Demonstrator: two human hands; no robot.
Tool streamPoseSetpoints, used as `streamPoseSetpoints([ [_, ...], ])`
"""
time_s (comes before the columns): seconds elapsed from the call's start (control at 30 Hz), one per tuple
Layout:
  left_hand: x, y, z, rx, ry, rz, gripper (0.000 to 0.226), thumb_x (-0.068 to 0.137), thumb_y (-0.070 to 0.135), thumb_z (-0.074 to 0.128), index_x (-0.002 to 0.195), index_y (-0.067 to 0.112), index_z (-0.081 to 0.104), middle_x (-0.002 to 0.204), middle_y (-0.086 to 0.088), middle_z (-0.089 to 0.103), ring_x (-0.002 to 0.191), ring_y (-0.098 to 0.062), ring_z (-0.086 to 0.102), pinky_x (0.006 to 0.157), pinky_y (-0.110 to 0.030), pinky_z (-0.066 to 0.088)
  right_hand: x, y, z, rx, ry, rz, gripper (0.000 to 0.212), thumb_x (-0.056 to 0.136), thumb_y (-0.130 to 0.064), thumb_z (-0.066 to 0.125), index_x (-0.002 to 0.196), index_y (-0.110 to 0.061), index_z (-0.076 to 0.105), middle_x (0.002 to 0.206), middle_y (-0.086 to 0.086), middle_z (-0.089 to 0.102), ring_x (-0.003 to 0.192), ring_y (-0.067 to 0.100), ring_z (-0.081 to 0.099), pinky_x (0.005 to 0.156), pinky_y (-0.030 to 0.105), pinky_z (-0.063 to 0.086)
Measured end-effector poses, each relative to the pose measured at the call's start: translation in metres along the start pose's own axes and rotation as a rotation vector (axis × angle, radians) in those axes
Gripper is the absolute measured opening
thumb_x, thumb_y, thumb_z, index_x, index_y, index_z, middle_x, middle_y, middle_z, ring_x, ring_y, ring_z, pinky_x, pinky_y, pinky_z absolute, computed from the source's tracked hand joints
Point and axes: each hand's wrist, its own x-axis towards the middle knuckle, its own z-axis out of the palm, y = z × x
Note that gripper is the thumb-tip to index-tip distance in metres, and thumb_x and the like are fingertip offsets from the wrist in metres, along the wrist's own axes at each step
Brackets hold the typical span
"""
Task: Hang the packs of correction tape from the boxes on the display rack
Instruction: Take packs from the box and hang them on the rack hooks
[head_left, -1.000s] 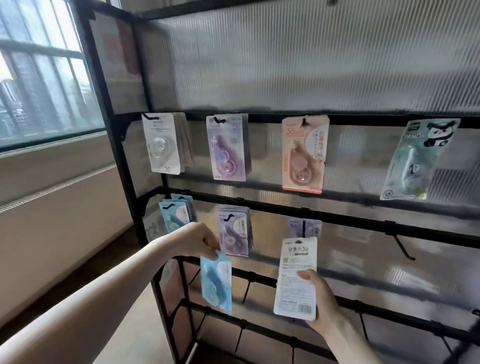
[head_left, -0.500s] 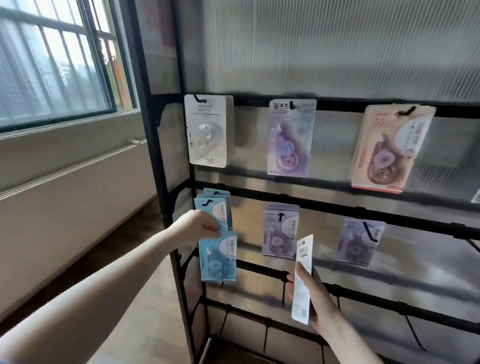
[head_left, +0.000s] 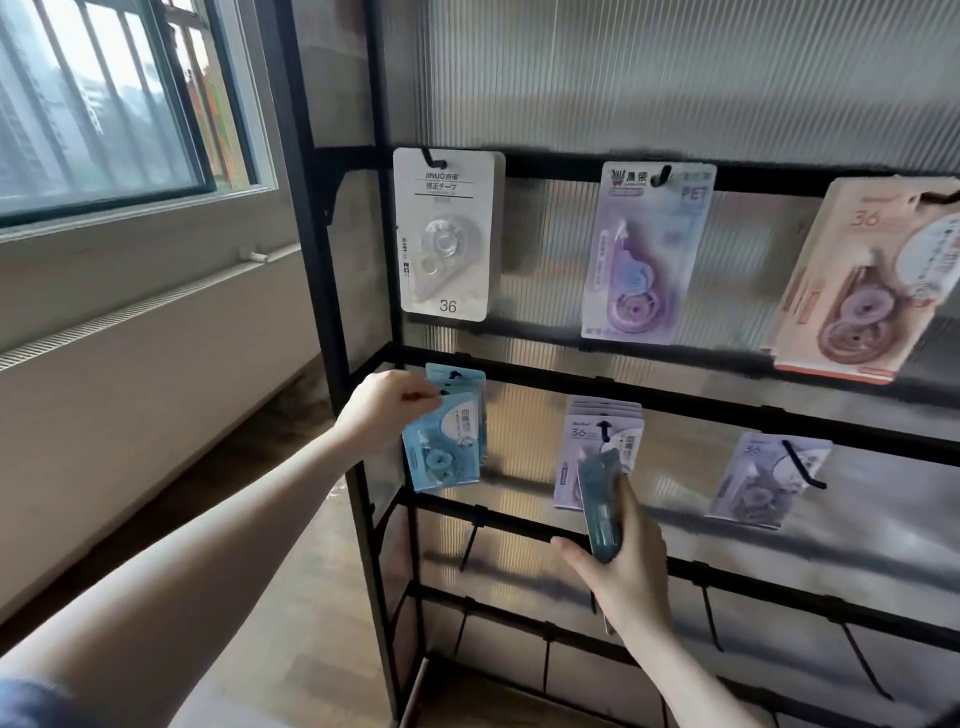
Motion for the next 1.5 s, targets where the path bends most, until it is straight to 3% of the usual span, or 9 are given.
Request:
streamPoseSetpoints([
  [0.1, 0.008, 0.000, 0.004, -0.010, 0.008, 0.007, 0.016, 0.081, 0.019, 0.070, 0.095, 0.012, 0.073, 0.081, 0.009, 0.060, 0.068, -0.004, 0.055, 0.060, -0.018, 0.045, 0.003, 0.002, 0.001, -0.237, 0.083, -0.075, 0.106, 0.058, -0.073, 0.067, 0.143, -0.024, 0.028, 0.118, 0.012, 0.053, 0.103, 0.028, 0.050, 0.081, 0.046, 0.048],
  [0.2, 0.010, 0.002, 0.007, -0.002, 0.001, 0.039, 0.014, 0.082, 0.017, 0.069, 0.094, 0.011, 0.073, 0.076, 0.015, 0.055, 0.068, -0.003, 0.053, 0.064, -0.022, 0.047, 0.005, 0.005, 0.000, -0.380, 0.169, -0.102, 0.108, 0.055, -0.064, 0.076, 0.142, -0.020, 0.030, 0.112, 0.016, 0.053, 0.097, 0.034, 0.051, 0.078, 0.046, 0.047],
  [0.3, 0.010, -0.001, 0.010, -0.011, 0.018, 0.069, 0.016, 0.084, 0.016, 0.067, 0.097, 0.008, 0.072, 0.076, 0.020, 0.051, 0.069, 0.001, 0.050, 0.061, -0.009, 0.039, 0.005, 0.008, 0.000, -0.447, 0.201, -0.104, 0.107, 0.056, -0.066, 0.074, 0.142, -0.020, 0.031, 0.114, 0.018, 0.052, 0.098, 0.037, 0.052, 0.079, 0.048, 0.046],
  [0.43, 0.011, -0.009, 0.012, -0.026, 0.011, 0.102, 0.019, 0.084, 0.012, 0.066, 0.101, 0.005, 0.071, 0.090, 0.006, 0.056, 0.081, -0.008, 0.052, 0.064, -0.004, 0.038, 0.006, 0.015, 0.002, -0.458, 0.201, -0.057, 0.105, 0.056, -0.064, 0.075, 0.141, -0.020, 0.033, 0.116, 0.021, 0.052, 0.099, 0.041, 0.053, 0.079, 0.050, 0.047],
  [0.5, 0.010, -0.015, 0.013, -0.012, 0.009, 0.146, 0.018, 0.085, 0.010, 0.065, 0.101, 0.004, 0.071, 0.095, 0.001, 0.059, 0.086, -0.010, 0.052, 0.066, -0.001, 0.037, 0.004, 0.016, 0.002, -0.460, 0.197, -0.036, 0.101, 0.058, -0.070, 0.062, 0.141, -0.019, 0.034, 0.115, 0.019, 0.053, 0.097, 0.041, 0.053, 0.077, 0.050, 0.048],
  [0.6, 0.007, -0.025, 0.013, -0.004, 0.024, 0.165, 0.018, 0.087, 0.009, 0.062, 0.102, 0.006, 0.071, 0.096, -0.002, 0.064, 0.085, -0.013, 0.056, 0.068, -0.006, 0.037, 0.003, 0.018, 0.001, -0.448, 0.188, -0.013, 0.099, 0.060, -0.075, 0.048, 0.141, -0.021, 0.032, 0.117, 0.019, 0.053, 0.098, 0.041, 0.054, 0.077, 0.050, 0.048],
  [0.8, 0.007, -0.027, 0.014, 0.037, 0.015, 0.156, 0.021, 0.090, 0.010, 0.057, 0.108, 0.009, 0.069, 0.101, -0.001, 0.066, 0.088, -0.009, 0.053, 0.070, -0.019, 0.037, 0.004, 0.020, -0.004, -0.466, 0.199, -0.018, 0.100, 0.060, -0.076, 0.046, 0.141, -0.019, 0.034, 0.115, 0.020, 0.053, 0.098, 0.041, 0.053, 0.078, 0.049, 0.047],
  [1.13, 0.020, -0.021, 0.028, 0.055, 0.017, 0.113, 0.022, 0.091, 0.008, 0.053, 0.109, 0.007, 0.067, 0.113, -0.008, 0.065, 0.102, -0.021, 0.058, 0.075, -0.022, 0.036, 0.001, 0.021, -0.019, -0.496, 0.244, -0.009, 0.100, 0.060, -0.078, 0.044, 0.139, -0.017, 0.036, 0.114, 0.019, 0.054, 0.096, 0.041, 0.054, 0.075, 0.049, 0.049],
  [1.5, 0.019, -0.013, 0.032, 0.116, 0.129, 0.114, 0.029, 0.087, -0.003, 0.050, 0.105, 0.008, 0.069, 0.110, -0.011, 0.065, 0.102, -0.028, 0.056, 0.079, -0.034, 0.042, -0.009, 0.034, -0.042, -0.523, 0.280, -0.018, 0.111, 0.048, -0.053, 0.085, 0.140, -0.023, 0.030, 0.118, 0.017, 0.054, 0.103, 0.039, 0.052, 0.081, 0.049, 0.046],
])
